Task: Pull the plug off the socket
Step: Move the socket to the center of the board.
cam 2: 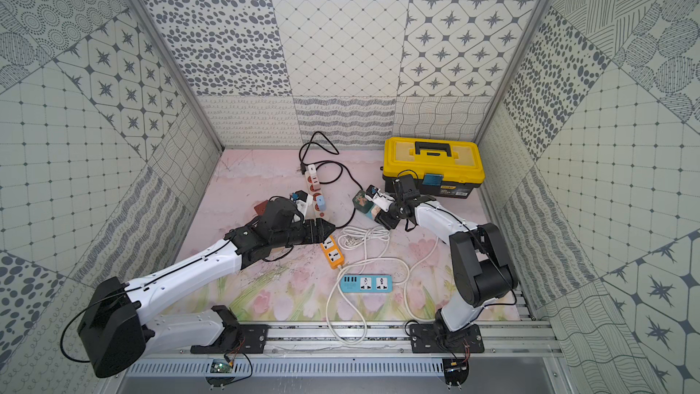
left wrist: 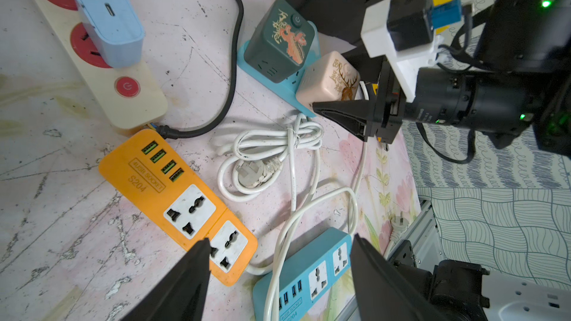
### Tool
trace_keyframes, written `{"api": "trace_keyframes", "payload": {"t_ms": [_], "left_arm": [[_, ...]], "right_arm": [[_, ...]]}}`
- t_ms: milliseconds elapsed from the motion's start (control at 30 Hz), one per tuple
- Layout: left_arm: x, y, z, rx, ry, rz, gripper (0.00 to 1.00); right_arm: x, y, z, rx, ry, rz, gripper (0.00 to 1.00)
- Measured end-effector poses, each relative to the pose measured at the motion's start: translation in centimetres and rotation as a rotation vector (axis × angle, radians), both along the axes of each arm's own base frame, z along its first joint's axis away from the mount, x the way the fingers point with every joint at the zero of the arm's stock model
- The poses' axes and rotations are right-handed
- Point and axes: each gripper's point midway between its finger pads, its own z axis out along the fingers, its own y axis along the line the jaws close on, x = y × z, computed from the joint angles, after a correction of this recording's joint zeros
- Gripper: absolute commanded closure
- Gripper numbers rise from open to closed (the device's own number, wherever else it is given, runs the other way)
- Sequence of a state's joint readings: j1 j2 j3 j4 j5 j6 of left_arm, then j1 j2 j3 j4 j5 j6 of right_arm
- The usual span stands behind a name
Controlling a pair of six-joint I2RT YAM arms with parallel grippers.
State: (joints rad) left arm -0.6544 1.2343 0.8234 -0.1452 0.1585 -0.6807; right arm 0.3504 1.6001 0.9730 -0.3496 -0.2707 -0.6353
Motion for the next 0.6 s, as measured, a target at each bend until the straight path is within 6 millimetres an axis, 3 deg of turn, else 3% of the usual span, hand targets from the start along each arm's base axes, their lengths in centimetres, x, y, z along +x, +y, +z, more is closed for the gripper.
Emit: {"api": "trace_keyframes", "payload": {"t_ms": [167, 333, 500, 600], "left_arm": [[-0.7, -1.0, 0.0, 0.021, -0.037, -0.062, 0.25], [-1.0, -3.0, -0.2, 0.082, -0.097, -0.142, 0.24], [0.0, -4.7, -1.3, 0.167, -0.147, -0.177, 0.22], [1.2, -5.9, -2.1, 0.220, -0.166, -0.192, 0.21]], "right_arm": [[-4.1, 1.2, 0.3, 0.015, 0.040, 0.052, 0.52], [-7.0, 1.8, 0.6, 0.067, 0.086, 0.072, 0.49], [-7.1, 1.9, 0.7, 0.087, 0.100, 0.045, 0.36], [-7.0, 2.0, 0.7, 0.101, 0.106, 0.026, 0.24]]}}
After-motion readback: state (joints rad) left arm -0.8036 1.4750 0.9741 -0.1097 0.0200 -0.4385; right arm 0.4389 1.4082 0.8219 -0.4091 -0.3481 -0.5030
